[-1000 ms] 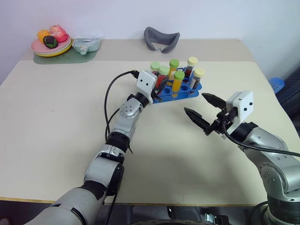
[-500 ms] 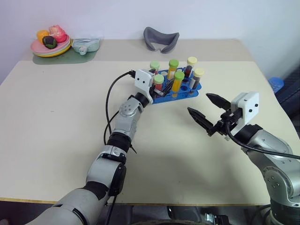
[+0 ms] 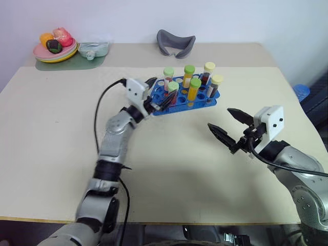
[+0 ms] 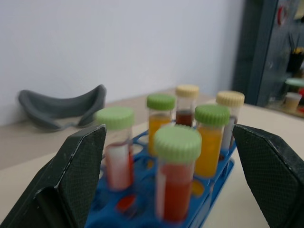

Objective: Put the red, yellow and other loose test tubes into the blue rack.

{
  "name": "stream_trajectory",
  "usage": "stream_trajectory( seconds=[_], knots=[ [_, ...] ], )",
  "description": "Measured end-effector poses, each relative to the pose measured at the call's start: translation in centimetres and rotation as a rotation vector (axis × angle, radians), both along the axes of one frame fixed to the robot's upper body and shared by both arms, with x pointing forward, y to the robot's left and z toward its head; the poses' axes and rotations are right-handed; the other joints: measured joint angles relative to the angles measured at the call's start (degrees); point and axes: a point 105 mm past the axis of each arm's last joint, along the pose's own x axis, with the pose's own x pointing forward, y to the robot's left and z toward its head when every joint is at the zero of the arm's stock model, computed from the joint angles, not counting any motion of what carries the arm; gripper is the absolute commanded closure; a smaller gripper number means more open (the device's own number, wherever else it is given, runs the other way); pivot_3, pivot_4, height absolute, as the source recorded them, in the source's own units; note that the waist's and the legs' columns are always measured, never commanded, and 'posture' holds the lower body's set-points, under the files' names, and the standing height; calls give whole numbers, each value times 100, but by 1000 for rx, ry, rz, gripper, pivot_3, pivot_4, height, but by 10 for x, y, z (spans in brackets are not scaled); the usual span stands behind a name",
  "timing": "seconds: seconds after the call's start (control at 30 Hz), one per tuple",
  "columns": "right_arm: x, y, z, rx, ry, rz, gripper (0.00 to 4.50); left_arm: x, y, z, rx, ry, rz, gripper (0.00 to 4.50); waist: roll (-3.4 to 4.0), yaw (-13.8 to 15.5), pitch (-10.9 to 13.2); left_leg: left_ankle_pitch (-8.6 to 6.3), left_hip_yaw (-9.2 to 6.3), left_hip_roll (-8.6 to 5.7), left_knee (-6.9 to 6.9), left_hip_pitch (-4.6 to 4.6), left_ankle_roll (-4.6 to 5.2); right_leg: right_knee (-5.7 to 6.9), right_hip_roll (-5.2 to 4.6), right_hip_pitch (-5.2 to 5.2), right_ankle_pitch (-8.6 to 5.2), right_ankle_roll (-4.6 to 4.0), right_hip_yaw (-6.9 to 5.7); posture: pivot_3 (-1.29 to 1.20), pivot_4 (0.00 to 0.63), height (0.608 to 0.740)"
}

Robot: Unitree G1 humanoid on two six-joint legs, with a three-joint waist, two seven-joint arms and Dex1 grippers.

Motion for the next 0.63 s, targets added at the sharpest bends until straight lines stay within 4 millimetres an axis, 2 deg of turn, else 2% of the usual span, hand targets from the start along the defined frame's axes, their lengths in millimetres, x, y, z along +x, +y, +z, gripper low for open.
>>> stream_trajectory(
  seconds=[0.1, 0.23, 0.4, 0.53, 0.63],
  knots=[
    [-6, -5, -9, -30, 37, 6, 329, -14, 15, -2, 40, 31, -6, 198, 0, 3, 0, 0, 0, 0, 0, 4, 1, -1, 0, 3, 0, 0, 0, 0, 150, 740],
    [-15, -18, -20, -33, 78, -29, 329, -32, 43, -15, 128, 123, 0, 198, 2, -9, -1, -1, 0, 1, -2, 7, 2, 2, 1, 3, -1, -1, 0, 0, 150, 740],
    [-34, -39, -38, -42, 144, -95, 329, -41, 82, -19, 194, 190, 72, 198, 1, 4, -1, -2, 1, 1, -2, 6, 3, -3, 0, 7, -1, -1, 0, 0, 150, 740],
    [-46, -52, -39, -46, 131, -119, 329, -58, 82, -27, 227, 214, 13, 198, 2, -8, -1, -2, 2, 2, -6, 13, 3, -3, 0, 13, -1, -2, 0, 0, 150, 740],
    [-55, -60, -44, -47, 143, -132, 329, -70, 90, -36, 257, 254, -19, 198, 3, -12, -2, -2, 2, 5, -9, 17, 4, -3, 3, 13, -2, -3, 1, 0, 150, 740]
  ],
)
